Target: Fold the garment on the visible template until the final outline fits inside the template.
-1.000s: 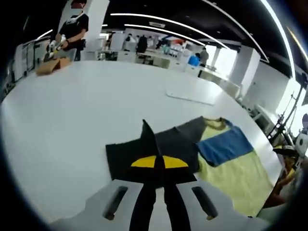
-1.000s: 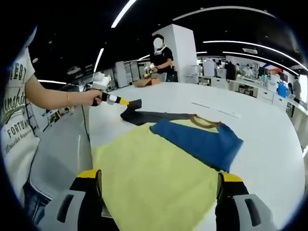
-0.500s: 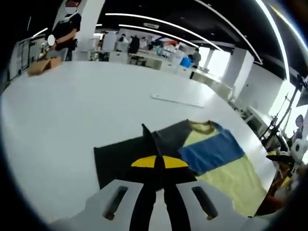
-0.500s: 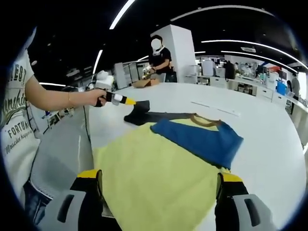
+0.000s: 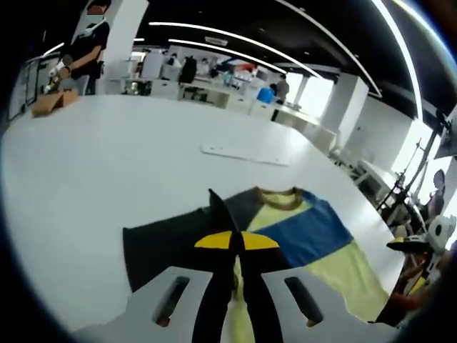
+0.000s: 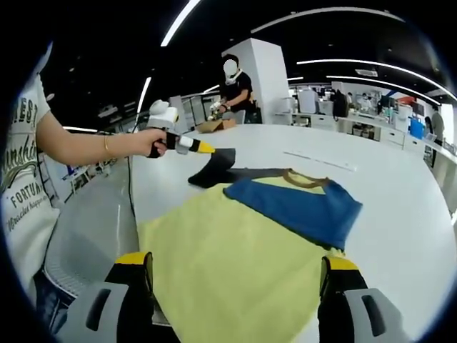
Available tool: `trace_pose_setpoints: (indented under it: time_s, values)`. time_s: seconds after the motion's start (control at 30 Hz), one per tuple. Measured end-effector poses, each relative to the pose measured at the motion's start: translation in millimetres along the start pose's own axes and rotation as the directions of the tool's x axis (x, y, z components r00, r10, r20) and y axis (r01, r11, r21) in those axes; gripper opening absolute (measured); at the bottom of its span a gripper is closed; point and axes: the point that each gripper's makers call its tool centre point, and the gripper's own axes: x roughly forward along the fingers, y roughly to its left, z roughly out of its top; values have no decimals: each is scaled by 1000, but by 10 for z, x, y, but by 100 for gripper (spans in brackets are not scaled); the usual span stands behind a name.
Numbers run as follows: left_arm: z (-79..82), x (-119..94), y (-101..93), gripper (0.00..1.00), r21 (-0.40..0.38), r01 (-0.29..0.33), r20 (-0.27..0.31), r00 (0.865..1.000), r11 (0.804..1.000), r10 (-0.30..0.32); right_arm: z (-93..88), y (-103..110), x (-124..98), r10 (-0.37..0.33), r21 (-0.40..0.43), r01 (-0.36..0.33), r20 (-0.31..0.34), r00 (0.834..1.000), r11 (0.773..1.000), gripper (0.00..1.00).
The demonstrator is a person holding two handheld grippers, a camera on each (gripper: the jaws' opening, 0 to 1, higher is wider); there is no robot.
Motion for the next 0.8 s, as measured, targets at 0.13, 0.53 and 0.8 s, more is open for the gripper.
trace_pose_setpoints:
  time_s: [0.13, 0.53, 0.8]
  values:
    - [30, 69, -96, 0, -3, 20, 2, 1000, 1000, -20, -31, 0, -3, 0, 1, 0, -8, 1000, 1000, 96]
    - [65, 285, -505, 0, 18, 99, -10, 995, 995, -98, -45, 48, -4, 23, 8, -23, -3, 1000, 1000, 99]
    - [52, 386, -796, 0, 25, 159, -27, 987, 987, -158, -60, 21, -30, 14, 14, -14, -1, 1000, 1000, 99]
